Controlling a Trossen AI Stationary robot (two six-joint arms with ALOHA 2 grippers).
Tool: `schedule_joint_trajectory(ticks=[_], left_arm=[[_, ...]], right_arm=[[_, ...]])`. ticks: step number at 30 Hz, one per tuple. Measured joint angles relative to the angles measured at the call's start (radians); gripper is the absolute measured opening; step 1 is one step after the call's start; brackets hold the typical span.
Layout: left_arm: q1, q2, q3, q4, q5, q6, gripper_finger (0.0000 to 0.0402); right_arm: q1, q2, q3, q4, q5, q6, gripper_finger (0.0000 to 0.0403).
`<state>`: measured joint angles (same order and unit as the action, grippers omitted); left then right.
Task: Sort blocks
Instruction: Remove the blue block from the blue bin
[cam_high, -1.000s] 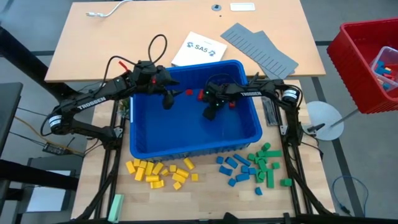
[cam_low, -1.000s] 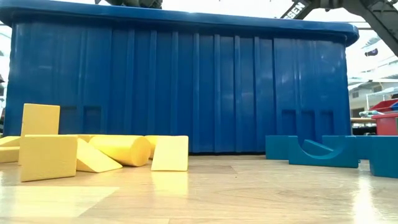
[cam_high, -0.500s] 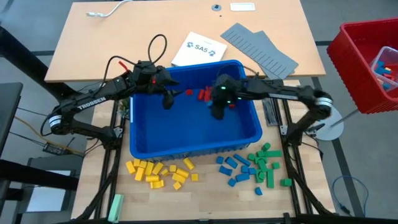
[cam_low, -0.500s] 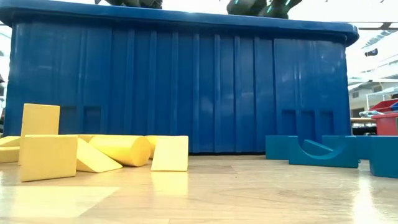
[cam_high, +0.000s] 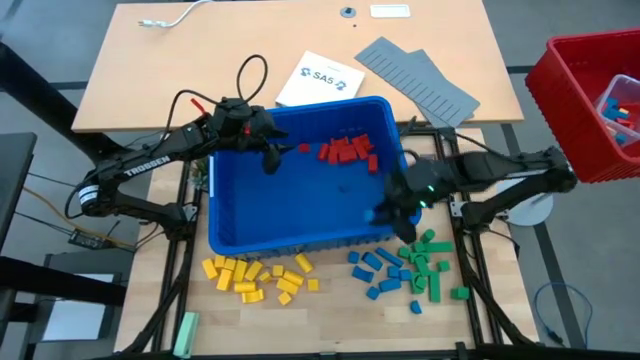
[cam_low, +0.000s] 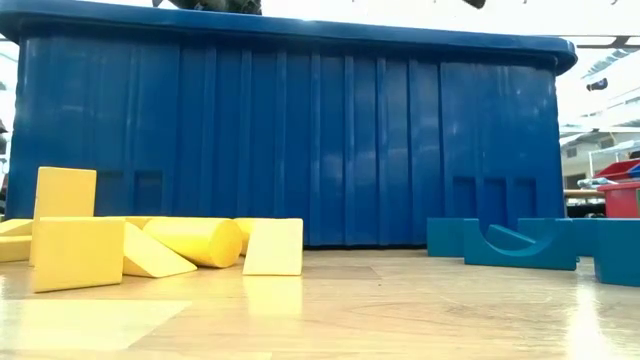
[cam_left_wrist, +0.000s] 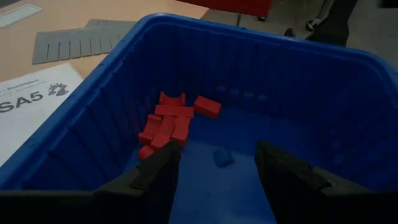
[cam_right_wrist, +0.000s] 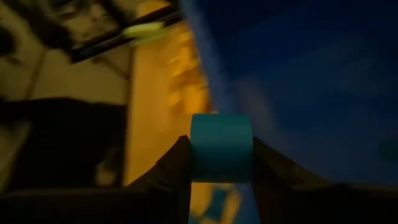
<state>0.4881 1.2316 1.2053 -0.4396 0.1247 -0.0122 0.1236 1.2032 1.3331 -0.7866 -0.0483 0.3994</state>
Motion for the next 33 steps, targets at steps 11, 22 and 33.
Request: schedule_joint_trajectory(ticks=[11, 22, 33], left_arm=[[0.000, 0.000, 0.000, 0.044, -0.004, -0.100, 0.0219], [0.000, 0.002, 0.000, 0.108, -0.004, -0.100, 0.0218], [0.000, 0.002, 0.000, 0.106, -0.004, -0.095, 0.0218]], right_arm=[[0.428, 0.022, -0.020, -0.226, 0.201, 0.405, 0.0117], [0.594, 0.091, -0.295, -0.210, 0.344, 0.694, 0.0118], [0.588, 0.128, -0.492, -0.022, 0.394, 0.729, 0.0120]])
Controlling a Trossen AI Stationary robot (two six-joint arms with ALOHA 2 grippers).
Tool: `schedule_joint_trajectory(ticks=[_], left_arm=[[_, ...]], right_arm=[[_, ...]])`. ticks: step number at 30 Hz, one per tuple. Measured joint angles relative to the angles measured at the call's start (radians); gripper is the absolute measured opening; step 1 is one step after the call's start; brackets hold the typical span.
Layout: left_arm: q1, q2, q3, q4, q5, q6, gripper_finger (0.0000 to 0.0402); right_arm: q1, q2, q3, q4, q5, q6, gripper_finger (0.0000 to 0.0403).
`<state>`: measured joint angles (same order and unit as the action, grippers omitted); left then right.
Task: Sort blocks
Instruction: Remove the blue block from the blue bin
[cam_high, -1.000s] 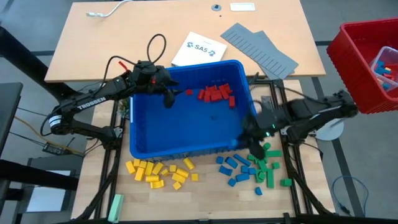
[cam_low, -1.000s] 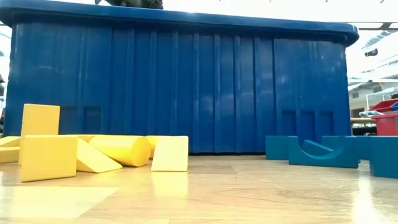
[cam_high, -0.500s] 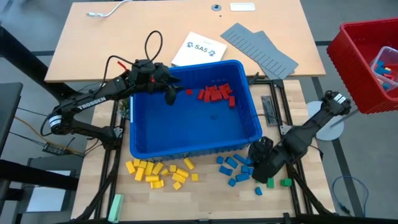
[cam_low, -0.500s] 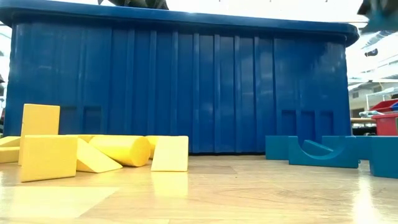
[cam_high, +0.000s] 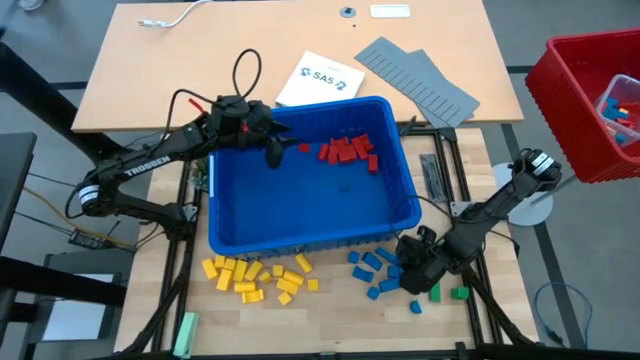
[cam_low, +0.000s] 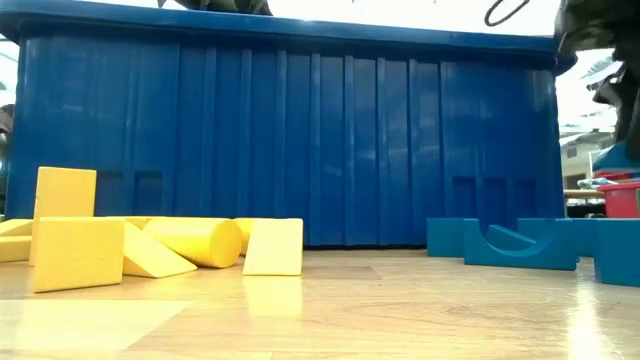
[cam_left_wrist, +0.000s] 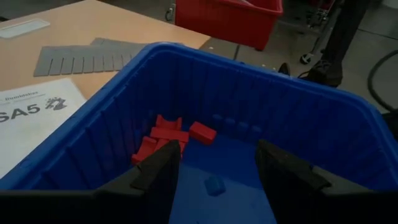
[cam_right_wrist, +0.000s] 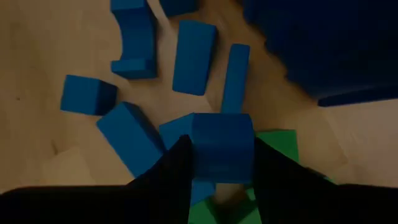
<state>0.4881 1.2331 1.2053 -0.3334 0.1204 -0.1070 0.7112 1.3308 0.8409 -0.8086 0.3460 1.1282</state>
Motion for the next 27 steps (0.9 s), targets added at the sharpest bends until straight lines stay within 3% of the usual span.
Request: schedule_joint_trajectory(ticks=[5, 11, 16, 21, 24, 27], left_arm=[[0.000, 0.000, 0.000, -0.001, 0.000, 0.001, 0.0219], [0.000, 0.000, 0.000, -0.001, 0.000, -0.001, 0.0219], [0.000, 0.000, 0.000, -0.001, 0.000, -0.002, 0.0219], [0.000, 0.000, 0.000, -0.001, 0.000, -0.002, 0.0219], [0.000, 0.000, 0.000, -0.001, 0.000, -0.002, 0.0219], [0.000, 0.000, 0.000, 0.000, 0.000, -0.002, 0.0219]], right_arm=[[-0.009, 0.009, -0.044, 0.033, 0.000, 0.029, 0.0143], [-0.011, 0.002, -0.045, 0.021, -0.014, 0.042, 0.0207], [-0.016, -0.027, 0.053, -0.077, -0.140, -0.052, 0.0243], [-0.029, -0.078, 0.217, -0.206, -0.269, -0.079, 0.0250], [-0.053, -0.106, 0.324, -0.257, -0.239, -0.079, 0.0244], [-0.097, -0.135, 0.422, -0.300, -0.117, -0.113, 0.0236]])
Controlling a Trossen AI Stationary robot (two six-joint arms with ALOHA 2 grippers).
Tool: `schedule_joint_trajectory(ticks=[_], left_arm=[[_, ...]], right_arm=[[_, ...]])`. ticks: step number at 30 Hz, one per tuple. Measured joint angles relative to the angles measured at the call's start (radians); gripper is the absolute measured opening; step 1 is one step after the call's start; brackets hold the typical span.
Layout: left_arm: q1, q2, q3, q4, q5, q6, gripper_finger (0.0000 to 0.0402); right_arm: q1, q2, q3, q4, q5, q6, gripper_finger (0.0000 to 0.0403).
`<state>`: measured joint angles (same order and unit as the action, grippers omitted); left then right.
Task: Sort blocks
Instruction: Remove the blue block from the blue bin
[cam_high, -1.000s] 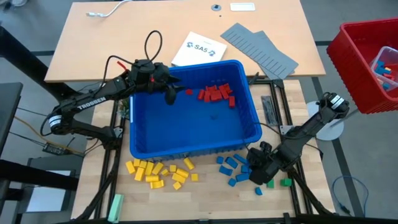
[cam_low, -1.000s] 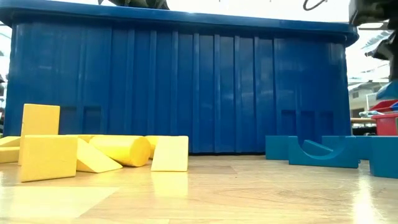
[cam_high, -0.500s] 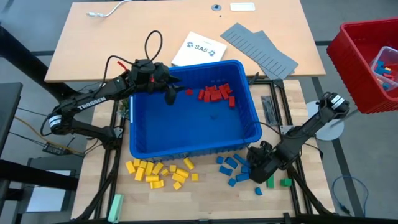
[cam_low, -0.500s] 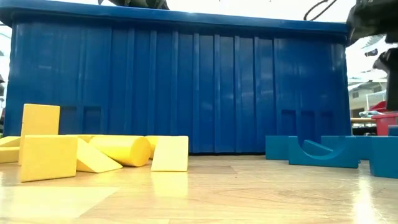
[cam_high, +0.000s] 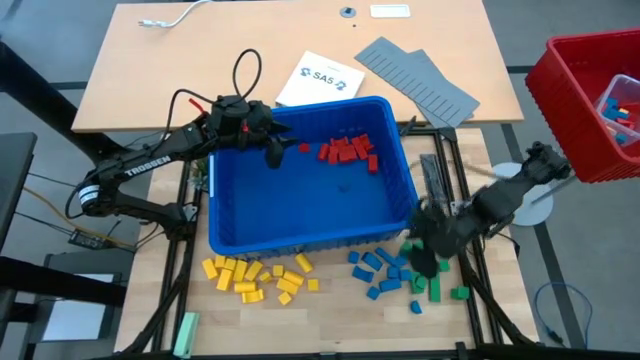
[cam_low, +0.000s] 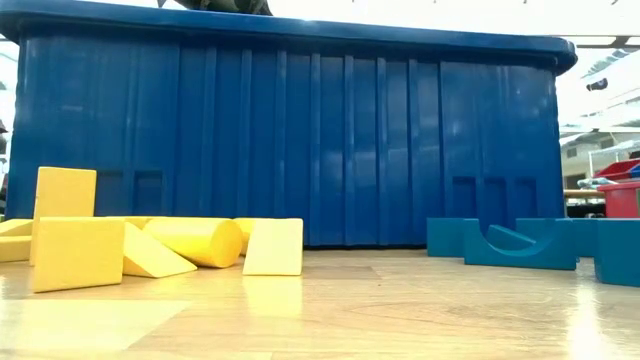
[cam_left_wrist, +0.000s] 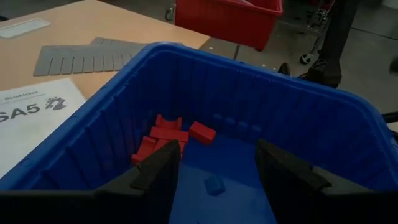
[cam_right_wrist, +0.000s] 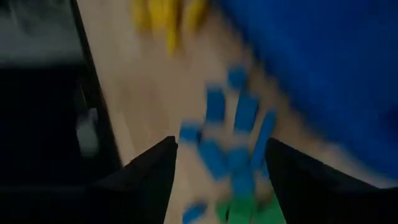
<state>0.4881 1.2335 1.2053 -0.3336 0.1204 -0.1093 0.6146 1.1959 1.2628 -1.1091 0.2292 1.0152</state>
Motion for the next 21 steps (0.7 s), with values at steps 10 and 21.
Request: schedule_joint_trajectory(ticks=[10, 21], left_arm=[[0.000, 0.000, 0.000, 0.046, -0.005, 0.000, 0.0219], [0.000, 0.000, 0.000, 0.097, -0.021, 0.005, 0.0219]], right_arm=[[-0.188, -0.047, 0.247, 0.005, 0.422, -0.315, 0.0212], [-0.601, 0.035, 0.226, 0.115, 0.139, -0.529, 0.0244]])
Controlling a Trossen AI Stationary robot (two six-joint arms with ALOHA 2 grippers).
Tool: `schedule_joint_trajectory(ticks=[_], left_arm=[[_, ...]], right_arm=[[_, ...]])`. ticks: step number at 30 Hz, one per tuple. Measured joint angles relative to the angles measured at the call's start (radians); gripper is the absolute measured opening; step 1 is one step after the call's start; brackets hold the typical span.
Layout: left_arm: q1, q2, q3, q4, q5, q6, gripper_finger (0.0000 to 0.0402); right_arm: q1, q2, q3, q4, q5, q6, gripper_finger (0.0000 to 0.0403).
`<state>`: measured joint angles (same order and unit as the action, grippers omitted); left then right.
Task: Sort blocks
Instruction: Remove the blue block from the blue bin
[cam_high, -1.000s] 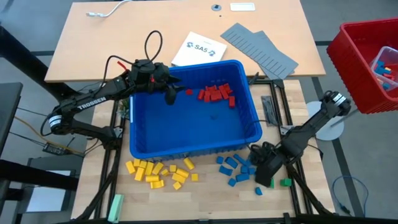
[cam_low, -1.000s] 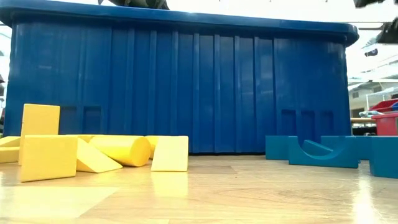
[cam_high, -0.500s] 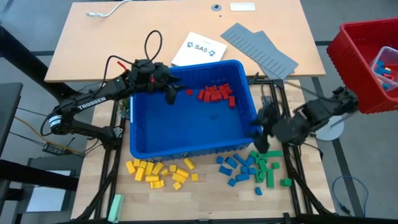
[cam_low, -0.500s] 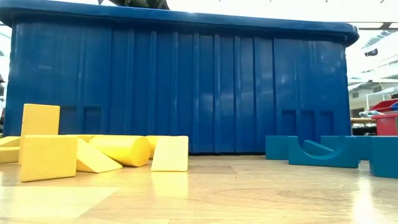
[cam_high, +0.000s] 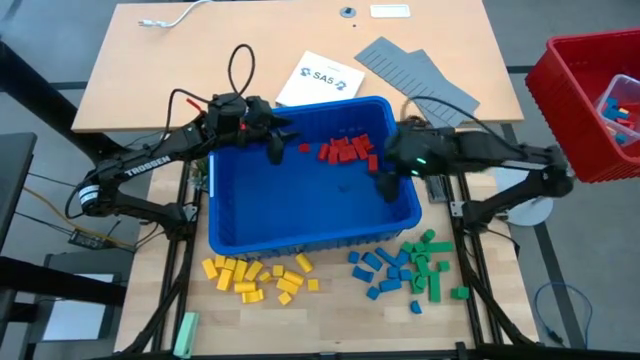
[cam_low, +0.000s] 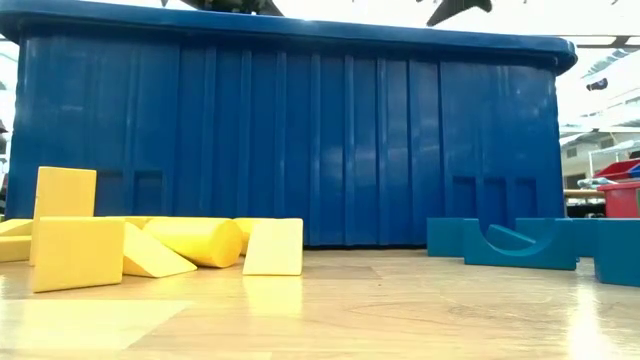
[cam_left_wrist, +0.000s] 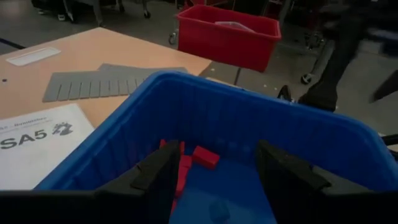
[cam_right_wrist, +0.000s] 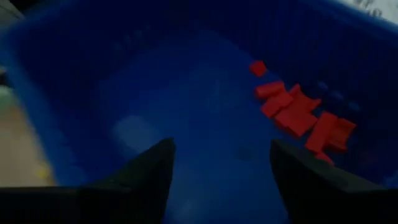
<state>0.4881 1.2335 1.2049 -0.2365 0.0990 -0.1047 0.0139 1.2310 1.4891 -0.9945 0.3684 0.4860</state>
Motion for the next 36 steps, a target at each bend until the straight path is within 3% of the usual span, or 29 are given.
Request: schedule_joint_trajectory(ticks=[7, 14, 19, 26, 33, 36], left_arm=[[0.001, 0.000, 0.000, -0.080, -0.008, 0.047, 0.0219], [0.001, 0.000, 0.000, -0.273, -0.080, 0.074, 0.0219], [0.001, 0.000, 0.000, -0.371, -0.145, 0.149, 0.0219], [0.003, 0.014, 0.000, -0.359, -0.153, 0.291, 0.0219], [0.031, 0.076, 0.000, -0.296, -0.154, 0.424, 0.0218], [0.037, 0.100, 0.000, -0.278, -0.153, 0.429, 0.0218]], right_arm=[[-0.195, 0.191, -0.007, 0.066, -0.113, -0.175, 0.0297], [-0.272, 0.392, -0.007, 0.042, -0.291, -0.228, 0.0294], [-0.285, 0.517, -0.007, 0.034, -0.323, -0.315, 0.0292], [-0.352, 0.595, -0.007, 0.041, -0.443, -0.365, 0.0292], [-0.426, 0.667, -0.007, 0.103, -0.451, -0.456, 0.0291], [-0.441, 0.709, -0.007, 0.111, -0.474, -0.415, 0.0290]])
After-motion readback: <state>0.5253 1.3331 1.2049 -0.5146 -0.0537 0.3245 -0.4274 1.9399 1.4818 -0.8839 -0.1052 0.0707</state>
